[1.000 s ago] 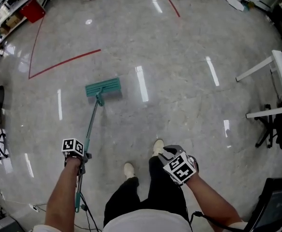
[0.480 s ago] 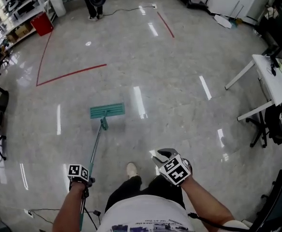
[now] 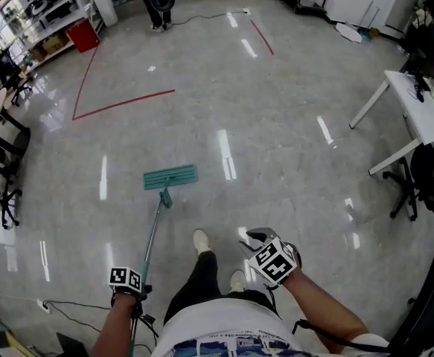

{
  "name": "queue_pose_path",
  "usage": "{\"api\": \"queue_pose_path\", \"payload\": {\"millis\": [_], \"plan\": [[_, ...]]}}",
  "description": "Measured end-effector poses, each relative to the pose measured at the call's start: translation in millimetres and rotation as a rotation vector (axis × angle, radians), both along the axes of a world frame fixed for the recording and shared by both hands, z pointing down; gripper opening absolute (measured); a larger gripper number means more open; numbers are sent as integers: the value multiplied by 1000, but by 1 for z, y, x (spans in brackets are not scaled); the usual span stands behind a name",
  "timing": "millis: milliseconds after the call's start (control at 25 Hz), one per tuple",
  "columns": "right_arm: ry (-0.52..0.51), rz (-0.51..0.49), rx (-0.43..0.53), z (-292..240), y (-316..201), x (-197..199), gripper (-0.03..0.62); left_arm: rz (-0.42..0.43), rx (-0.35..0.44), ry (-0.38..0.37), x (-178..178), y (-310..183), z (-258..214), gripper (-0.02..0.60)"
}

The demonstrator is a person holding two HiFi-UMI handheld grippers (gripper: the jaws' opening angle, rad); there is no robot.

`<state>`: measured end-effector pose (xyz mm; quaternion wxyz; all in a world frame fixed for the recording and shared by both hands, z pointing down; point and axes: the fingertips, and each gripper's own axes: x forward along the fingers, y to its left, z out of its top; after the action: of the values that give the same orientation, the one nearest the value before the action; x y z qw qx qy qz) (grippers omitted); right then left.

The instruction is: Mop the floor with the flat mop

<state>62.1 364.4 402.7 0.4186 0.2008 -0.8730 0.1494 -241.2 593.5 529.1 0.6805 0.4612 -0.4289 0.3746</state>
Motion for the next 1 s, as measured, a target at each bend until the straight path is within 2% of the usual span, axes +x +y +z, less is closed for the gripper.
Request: {"api": "queue_pose_path", "payload": {"millis": [200,520,640,800,1000], "plan": [[-10,19,-13,0,50,17,124,23,-31,2,3,55,-14,61],[20,83,31,-13,85,16,124,80,-41,21,-16,99,-14,61],[15,113,49,-18,94,-5,124,119,-29,33,-32,103,-10,61],[11,105,72,-26,111,-51,121,163,-15,40,-61,116,-10,61],[4,132,80,-23,133,-89,106,207,-27,52,-88,133,4,61]]}}
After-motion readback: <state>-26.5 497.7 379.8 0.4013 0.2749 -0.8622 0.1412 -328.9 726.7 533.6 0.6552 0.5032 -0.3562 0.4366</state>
